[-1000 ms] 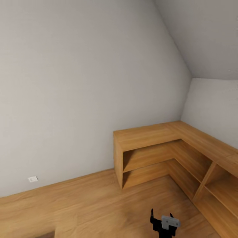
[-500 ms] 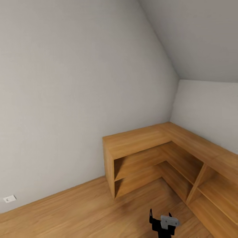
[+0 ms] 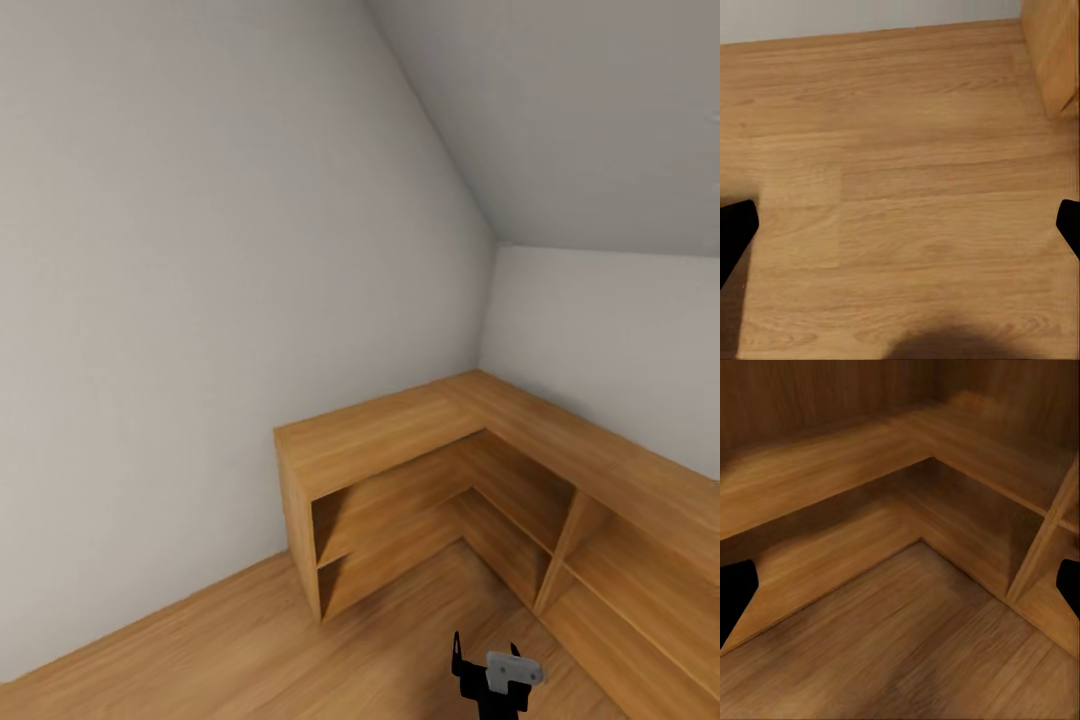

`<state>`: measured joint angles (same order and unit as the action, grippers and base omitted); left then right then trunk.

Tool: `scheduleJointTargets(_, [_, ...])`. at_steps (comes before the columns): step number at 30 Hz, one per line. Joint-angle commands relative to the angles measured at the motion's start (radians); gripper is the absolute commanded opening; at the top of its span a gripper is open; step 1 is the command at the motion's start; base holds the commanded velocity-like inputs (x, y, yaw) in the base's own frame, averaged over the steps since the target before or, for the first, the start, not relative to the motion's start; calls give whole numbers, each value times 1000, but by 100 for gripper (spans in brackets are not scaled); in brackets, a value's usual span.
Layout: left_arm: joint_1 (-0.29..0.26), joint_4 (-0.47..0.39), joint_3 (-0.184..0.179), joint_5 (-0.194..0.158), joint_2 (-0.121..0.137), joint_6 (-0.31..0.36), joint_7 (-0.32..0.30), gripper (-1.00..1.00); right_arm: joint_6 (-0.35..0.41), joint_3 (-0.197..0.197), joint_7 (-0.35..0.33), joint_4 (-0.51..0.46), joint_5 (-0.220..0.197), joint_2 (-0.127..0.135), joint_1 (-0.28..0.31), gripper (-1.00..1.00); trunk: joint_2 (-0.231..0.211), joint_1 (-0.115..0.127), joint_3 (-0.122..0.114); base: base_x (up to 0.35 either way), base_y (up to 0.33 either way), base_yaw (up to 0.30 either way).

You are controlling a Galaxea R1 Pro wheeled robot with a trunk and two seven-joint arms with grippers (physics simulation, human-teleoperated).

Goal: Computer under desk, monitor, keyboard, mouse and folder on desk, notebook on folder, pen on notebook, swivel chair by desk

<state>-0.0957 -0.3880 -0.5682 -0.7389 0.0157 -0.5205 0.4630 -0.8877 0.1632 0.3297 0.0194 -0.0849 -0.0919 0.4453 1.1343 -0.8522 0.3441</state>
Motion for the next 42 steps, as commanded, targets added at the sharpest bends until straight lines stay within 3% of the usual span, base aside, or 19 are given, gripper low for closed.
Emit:
scheduleJointTargets(1, [0,-2,-9,-5,1,-3,8,100,-4,9,1,2,-9,-1,2,100,1,0,1,65,0,-254])
scheduleJointTargets(24, [-1,-2,-8,-5,1,-3,8,100,-4,10,0,4,-9,-2,1,100,1,0,-2,109,59,-269])
scheduleJointTargets(42, [0,-2,-8,-5,1,-3,8,100,-4,10,0,4,-9,-3,1,100,1,0,-1,184,8,-147])
